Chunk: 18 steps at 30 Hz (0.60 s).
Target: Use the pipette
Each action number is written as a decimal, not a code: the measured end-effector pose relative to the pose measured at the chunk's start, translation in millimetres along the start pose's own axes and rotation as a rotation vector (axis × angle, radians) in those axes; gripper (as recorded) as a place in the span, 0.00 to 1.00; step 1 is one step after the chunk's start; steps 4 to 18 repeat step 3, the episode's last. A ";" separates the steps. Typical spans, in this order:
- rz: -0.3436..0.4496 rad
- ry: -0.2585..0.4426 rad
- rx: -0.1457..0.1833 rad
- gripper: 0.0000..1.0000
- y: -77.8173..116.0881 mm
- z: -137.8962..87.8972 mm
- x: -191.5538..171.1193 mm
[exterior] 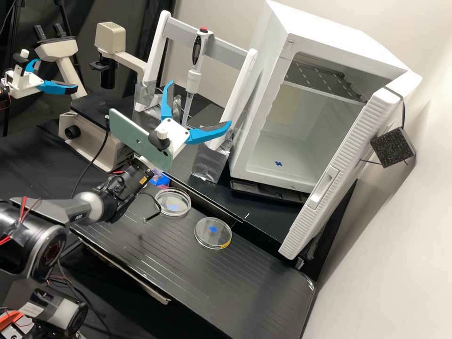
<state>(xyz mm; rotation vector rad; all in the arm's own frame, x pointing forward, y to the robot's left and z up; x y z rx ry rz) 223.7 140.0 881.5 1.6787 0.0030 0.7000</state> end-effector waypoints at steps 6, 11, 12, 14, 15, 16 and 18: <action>-0.013 -0.016 -0.005 1.00 -4.5 4.5 0.7; -0.013 -0.016 -0.005 1.00 -4.5 4.5 0.7; -0.013 -0.016 -0.005 1.00 -4.5 4.5 0.7; -0.013 -0.016 -0.005 1.00 -4.5 4.5 0.7; -0.013 -0.016 -0.005 1.00 -4.5 4.5 0.7; -0.013 -0.016 -0.005 1.00 -4.5 4.5 0.7; -0.013 -0.016 -0.005 1.00 -4.5 4.5 0.7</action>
